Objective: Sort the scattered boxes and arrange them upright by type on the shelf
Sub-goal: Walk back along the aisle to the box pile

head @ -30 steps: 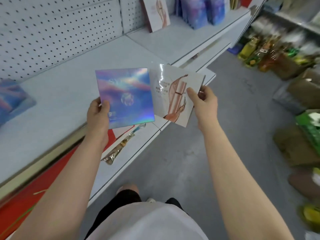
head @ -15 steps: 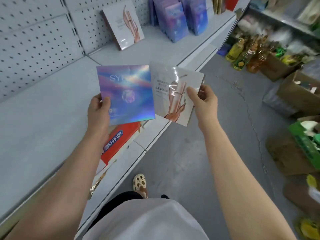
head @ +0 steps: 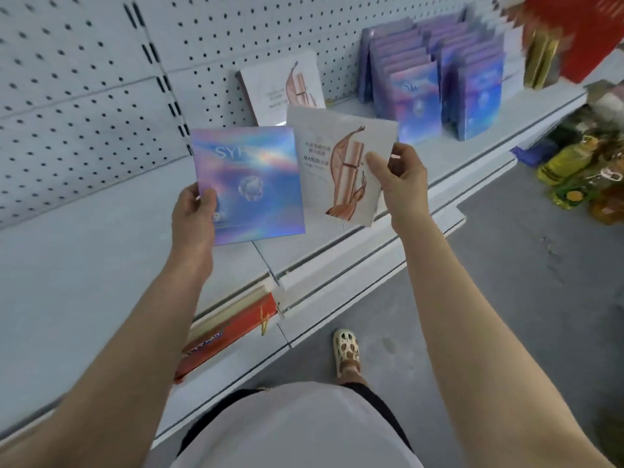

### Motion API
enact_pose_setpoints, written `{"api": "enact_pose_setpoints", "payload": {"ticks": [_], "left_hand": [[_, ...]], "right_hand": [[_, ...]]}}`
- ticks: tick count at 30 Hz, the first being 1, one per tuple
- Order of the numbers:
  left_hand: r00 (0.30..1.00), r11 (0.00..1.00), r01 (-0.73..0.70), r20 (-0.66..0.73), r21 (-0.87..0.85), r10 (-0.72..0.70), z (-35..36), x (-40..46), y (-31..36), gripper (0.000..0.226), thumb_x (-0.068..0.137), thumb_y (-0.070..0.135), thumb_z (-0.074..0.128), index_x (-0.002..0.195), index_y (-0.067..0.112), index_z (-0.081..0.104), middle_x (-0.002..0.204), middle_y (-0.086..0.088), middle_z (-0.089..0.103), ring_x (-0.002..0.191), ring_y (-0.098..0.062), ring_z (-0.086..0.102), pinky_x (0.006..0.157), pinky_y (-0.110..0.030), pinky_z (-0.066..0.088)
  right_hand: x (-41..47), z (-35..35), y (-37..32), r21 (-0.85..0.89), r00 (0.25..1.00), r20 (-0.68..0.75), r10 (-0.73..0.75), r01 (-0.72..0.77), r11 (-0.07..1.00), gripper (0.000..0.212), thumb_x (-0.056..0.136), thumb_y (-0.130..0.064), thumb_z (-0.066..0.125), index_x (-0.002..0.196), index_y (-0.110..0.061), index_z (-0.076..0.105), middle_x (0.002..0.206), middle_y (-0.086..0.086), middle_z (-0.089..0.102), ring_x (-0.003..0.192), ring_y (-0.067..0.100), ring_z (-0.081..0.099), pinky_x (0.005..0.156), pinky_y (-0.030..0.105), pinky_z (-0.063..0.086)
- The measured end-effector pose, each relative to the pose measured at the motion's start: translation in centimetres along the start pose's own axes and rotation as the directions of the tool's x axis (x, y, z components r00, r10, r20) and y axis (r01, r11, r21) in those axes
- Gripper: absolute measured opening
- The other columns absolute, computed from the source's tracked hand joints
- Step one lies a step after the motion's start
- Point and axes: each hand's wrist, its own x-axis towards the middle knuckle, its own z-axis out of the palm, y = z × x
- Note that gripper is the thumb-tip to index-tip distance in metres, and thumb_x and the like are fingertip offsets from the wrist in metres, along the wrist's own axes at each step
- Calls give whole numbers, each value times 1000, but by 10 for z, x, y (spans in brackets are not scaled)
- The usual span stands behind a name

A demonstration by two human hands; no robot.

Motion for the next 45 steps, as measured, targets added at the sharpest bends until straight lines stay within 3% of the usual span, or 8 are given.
{"api": "enact_pose_setpoints", "payload": {"ticks": [7, 17, 25, 30, 34, 37, 41, 45], "left_hand": [[970, 994, 87, -223, -67, -100, 46, 0, -5, 10, 98, 20, 50, 105, 16, 56, 78, 4, 52, 67, -12, 45, 60, -26, 37], [898, 987, 95, -416, -130, -141, 84, -14, 7, 21, 100, 19, 47, 117, 14, 59, 97, 1, 63, 79, -12, 56, 70, -29, 44], [905, 987, 94, -402, -134, -140, 102, -5, 9, 20, 100, 20, 48, 116, 13, 58, 95, 4, 63, 77, -9, 55, 68, -26, 44], [936, 985, 101, -322, -140, -142, 125, 0, 12, 19, 100, 19, 48, 115, 13, 58, 98, 1, 65, 83, -15, 60, 76, -34, 49], [954, 987, 79, -276, -138, -115, 164, -2, 17, 22, 100, 16, 49, 119, 9, 57, 102, -3, 65, 88, -19, 61, 80, -36, 49], [967, 987, 51, -242, -149, -86, 208, -4, 19, 18, 100, 16, 49, 116, 12, 58, 98, -2, 65, 89, -19, 60, 80, -37, 49], [974, 983, 23, -218, -185, -64, 278, -10, 16, 23, 98, 18, 53, 121, 13, 59, 106, -5, 68, 94, -19, 63, 86, -41, 51], [976, 996, -39, -216, -84, 20, 350, -15, 11, 29, 91, 13, 63, 119, 21, 61, 99, 6, 70, 85, -9, 63, 76, -26, 50]], "right_hand": [[130, 20, 0, -132, 934, 355, -42, 94, 987, 28, 83, -31, 73, 101, -36, 53, 96, 9, 73, 85, 30, 71, 76, 52, 59], [236, 94, 11, -282, 841, 541, -27, 211, 936, 36, 84, -27, 69, 118, -21, 58, 109, -3, 69, 100, 18, 66, 92, 47, 55], [249, 108, 8, -386, 853, 482, -199, 411, 826, 46, 89, -18, 68, 132, -23, 51, 111, 2, 61, 85, 11, 62, 83, 34, 55], [236, 79, -7, -282, 807, 506, -304, 488, 826, 27, 95, -23, 61, 122, -22, 59, 98, -3, 59, 72, -1, 52, 80, 31, 52], [229, 43, -15, -178, 670, 734, -110, 346, 921, 29, 94, -40, 62, 119, -27, 60, 91, -5, 67, 81, 9, 63, 74, 28, 53], [247, 11, -13, -145, 592, 805, -38, 258, 955, 33, 92, -27, 69, 123, -17, 61, 91, 8, 66, 76, 13, 60, 61, 23, 52], [289, -47, -13, -76, 560, 826, -67, 227, 971, 19, 93, -11, 67, 110, -18, 63, 83, 14, 60, 73, 17, 53, 59, 23, 49], [342, -103, -9, -95, 557, 823, -113, 331, 939, 23, 91, -12, 69, 111, -17, 59, 67, 3, 50, 64, 16, 48, 61, 26, 50]]}}
